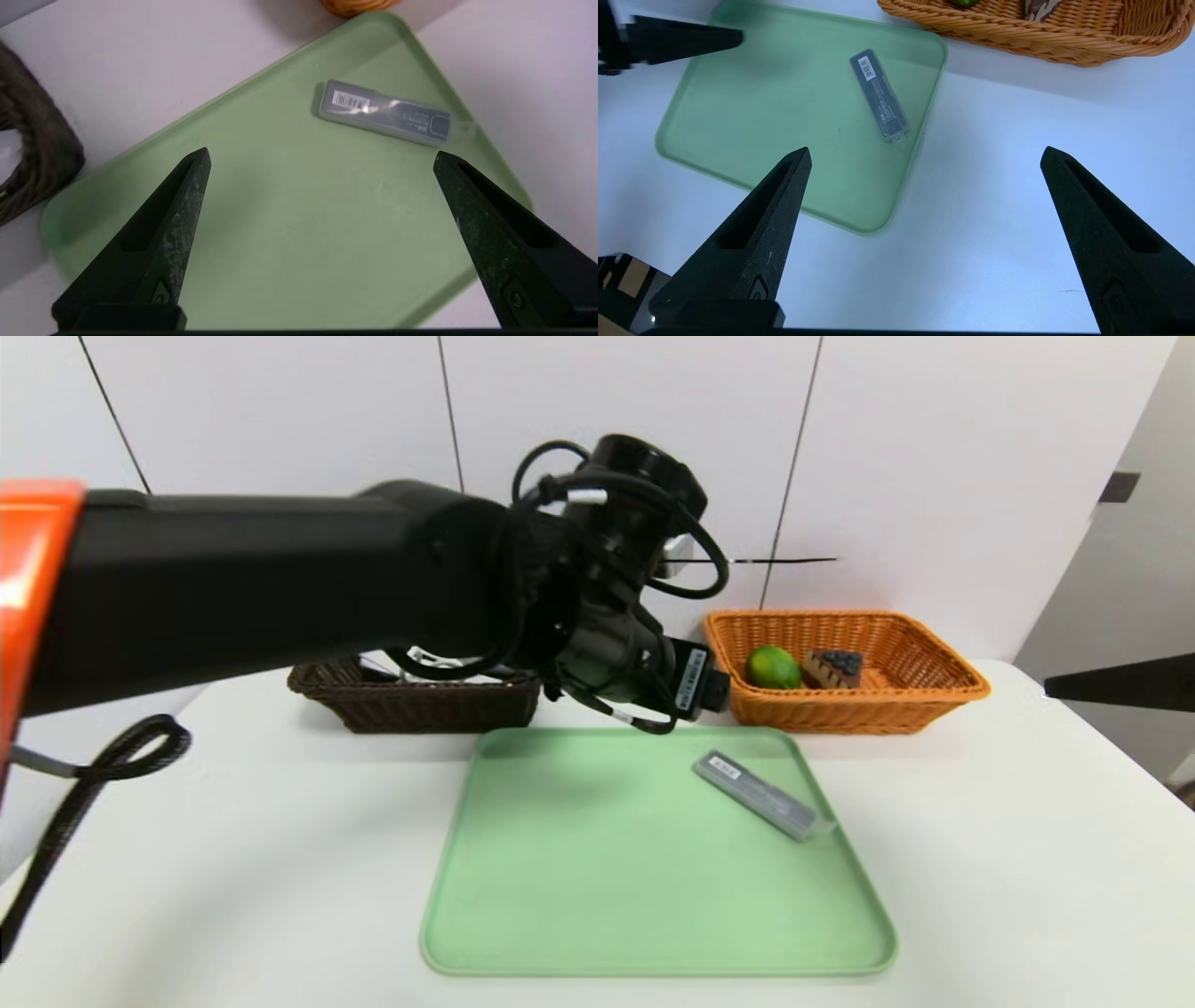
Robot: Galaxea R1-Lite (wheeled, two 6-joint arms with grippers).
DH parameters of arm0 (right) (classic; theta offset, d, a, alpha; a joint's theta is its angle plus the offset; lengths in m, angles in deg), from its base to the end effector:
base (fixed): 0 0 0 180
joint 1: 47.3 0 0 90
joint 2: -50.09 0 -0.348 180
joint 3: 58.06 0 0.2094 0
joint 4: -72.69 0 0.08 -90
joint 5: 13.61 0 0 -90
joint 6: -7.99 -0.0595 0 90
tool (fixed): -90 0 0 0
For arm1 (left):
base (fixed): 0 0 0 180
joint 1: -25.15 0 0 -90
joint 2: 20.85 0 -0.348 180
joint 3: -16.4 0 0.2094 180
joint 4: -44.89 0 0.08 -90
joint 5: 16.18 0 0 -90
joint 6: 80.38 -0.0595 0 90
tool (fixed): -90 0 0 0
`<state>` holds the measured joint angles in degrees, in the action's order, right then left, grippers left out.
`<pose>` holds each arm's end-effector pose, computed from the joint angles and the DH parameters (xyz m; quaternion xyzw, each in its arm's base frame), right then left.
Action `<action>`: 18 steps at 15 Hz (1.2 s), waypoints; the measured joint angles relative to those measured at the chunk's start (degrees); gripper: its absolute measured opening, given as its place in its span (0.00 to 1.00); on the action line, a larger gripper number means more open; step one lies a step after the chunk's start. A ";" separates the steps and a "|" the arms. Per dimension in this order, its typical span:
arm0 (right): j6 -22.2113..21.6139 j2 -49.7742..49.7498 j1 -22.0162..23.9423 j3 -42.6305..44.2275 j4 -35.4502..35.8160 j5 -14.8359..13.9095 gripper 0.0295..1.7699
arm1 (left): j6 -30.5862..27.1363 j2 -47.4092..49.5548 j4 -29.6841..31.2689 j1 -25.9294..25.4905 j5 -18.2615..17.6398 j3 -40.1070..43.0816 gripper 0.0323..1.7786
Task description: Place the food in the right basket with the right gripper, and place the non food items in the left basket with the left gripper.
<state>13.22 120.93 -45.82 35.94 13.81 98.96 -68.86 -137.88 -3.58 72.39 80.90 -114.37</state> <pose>0.1884 0.0180 0.3323 0.0211 0.2917 0.1877 0.9377 0.3284 -0.3444 0.2805 0.0456 0.2971 -0.2994 0.9056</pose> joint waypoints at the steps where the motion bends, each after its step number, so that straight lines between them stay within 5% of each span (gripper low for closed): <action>1: -0.02 -0.34 -0.04 -0.11 -0.02 0.00 0.96 | -0.28 -2.16 3.67 -0.02 -0.87 0.00 0.95; 5: -0.02 -0.96 -0.04 -0.26 -0.09 -0.02 0.96 | -4.04 -8.28 14.59 -0.39 -10.80 -0.04 0.95; 7: 0.00 -1.05 -0.01 -0.26 -0.06 -0.02 0.96 | -6.90 -9.26 14.70 -0.46 -15.42 -0.04 0.95; 11: -0.02 -0.94 0.09 -0.28 0.00 -0.07 0.96 | -10.51 -9.76 14.23 -0.59 -17.88 0.49 0.95; 16: 0.06 -0.80 -0.04 -0.46 0.05 0.04 0.96 | -20.49 -10.75 13.26 -2.04 -30.81 0.50 0.95; 18: 0.09 -0.80 -0.09 -1.05 0.07 0.04 0.96 | -25.10 -12.11 13.13 -2.15 -33.15 0.13 0.95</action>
<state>13.31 120.13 -45.90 34.89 13.88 98.99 -93.96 -149.98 9.55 70.25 47.76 -114.23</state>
